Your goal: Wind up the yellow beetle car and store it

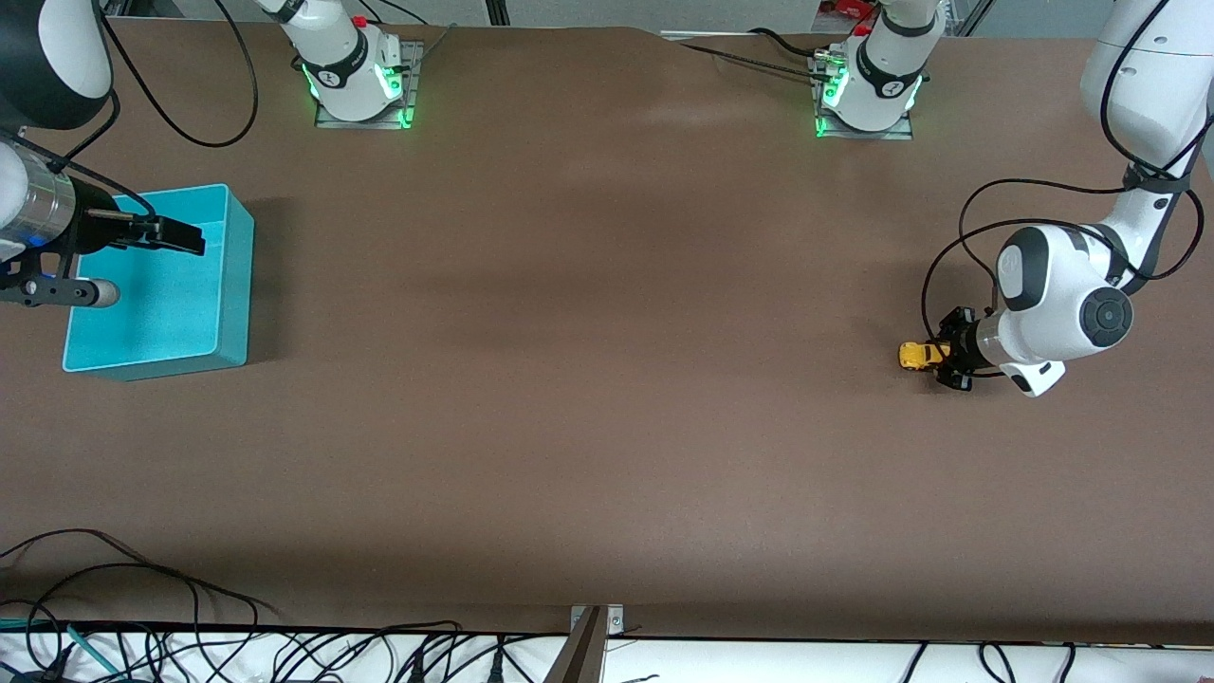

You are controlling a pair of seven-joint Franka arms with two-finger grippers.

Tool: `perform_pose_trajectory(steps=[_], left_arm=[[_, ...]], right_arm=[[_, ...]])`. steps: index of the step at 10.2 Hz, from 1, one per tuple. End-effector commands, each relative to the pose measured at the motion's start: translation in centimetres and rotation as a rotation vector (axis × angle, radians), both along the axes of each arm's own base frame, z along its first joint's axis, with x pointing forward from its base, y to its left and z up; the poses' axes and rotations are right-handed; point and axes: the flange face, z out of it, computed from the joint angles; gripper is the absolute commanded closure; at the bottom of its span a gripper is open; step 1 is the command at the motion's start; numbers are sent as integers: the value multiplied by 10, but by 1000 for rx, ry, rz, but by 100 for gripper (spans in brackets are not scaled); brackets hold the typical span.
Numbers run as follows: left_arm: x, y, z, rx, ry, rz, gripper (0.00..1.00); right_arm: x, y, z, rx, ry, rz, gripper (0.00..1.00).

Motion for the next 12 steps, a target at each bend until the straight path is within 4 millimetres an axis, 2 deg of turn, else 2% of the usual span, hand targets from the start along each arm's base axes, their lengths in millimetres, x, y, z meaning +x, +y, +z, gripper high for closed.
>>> perform_pose_trajectory(steps=[1, 7, 9, 10, 11, 12], left_arm=[[-2, 7, -33, -6, 20, -27, 100], [-1, 7, -32, 1, 21, 14, 100], [-1, 6, -32, 0, 20, 8, 37], [-1, 6, -31, 1, 19, 8, 17], [-1, 6, -31, 1, 19, 8, 9], [-1, 6, -31, 1, 19, 8, 8]], right_arm=[[-1, 2, 2, -9, -4, 10, 0], [2, 2, -2, -10, -1, 10, 0], [2, 2, -2, -9, -6, 10, 0], [2, 2, -2, -9, -7, 10, 0], [2, 2, -2, -9, -7, 10, 0], [2, 2, -2, -9, -7, 10, 0]])
